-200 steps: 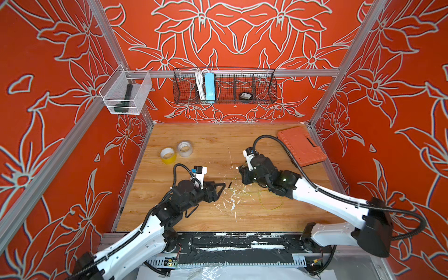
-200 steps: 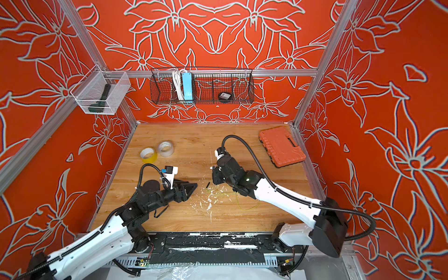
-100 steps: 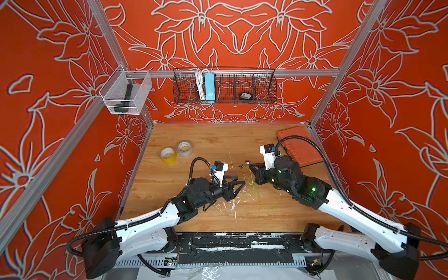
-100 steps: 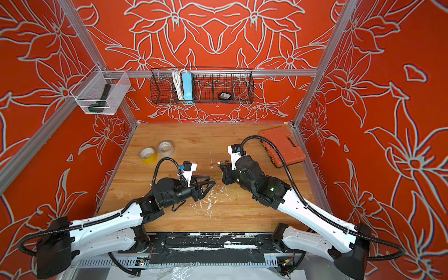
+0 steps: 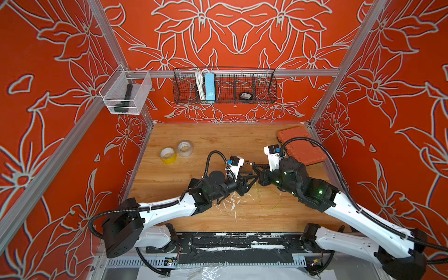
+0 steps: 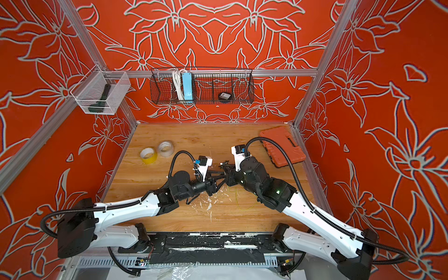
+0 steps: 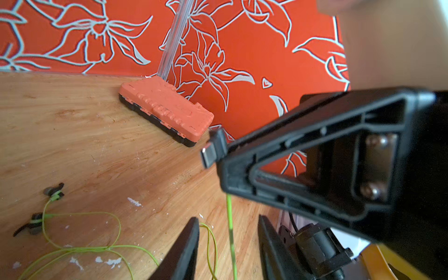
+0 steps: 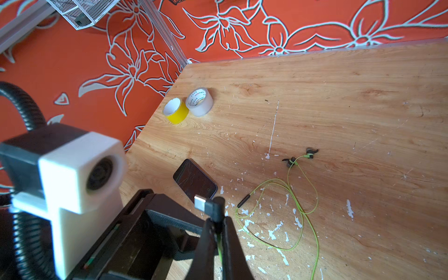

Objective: Plug wired earphones into phones
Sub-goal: Pick up the wired earphone from the center of the board.

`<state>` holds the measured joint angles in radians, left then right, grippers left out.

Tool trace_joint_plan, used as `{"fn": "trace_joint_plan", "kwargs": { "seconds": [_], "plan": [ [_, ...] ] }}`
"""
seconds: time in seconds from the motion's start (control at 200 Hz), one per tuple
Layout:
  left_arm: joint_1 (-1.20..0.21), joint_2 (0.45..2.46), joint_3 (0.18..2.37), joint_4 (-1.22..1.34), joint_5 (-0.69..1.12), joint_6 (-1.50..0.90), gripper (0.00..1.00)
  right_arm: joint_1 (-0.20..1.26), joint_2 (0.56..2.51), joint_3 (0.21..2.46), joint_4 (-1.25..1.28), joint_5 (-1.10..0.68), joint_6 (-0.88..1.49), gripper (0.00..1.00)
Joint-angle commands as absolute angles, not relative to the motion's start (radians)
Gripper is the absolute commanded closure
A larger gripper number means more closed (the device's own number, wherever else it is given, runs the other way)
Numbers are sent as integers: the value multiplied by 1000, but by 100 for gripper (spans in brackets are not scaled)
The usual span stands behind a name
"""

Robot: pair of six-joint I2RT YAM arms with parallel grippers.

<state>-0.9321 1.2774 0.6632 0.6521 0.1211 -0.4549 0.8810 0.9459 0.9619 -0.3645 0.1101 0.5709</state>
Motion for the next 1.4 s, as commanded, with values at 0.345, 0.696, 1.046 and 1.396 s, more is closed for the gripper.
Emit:
{"fn": "trace_joint_plan", "kwargs": {
  "seconds": [0.345, 0.696, 1.046, 1.396],
  "plan": [
    [-939, 1288, 689, 728, 112, -455, 100, 882, 846, 953, -384, 92, 559, 100],
    [-939, 1204, 665, 749, 287, -406, 100, 881, 710, 954, -402, -29, 449, 18],
    [-945, 1093, 613, 811, 471, -414, 100, 879, 635, 1012, -384, -308, 480, 36],
    [-951, 1078, 624, 770, 460, -403, 100, 879, 721, 1008, -332, -370, 464, 58]
  ]
}}
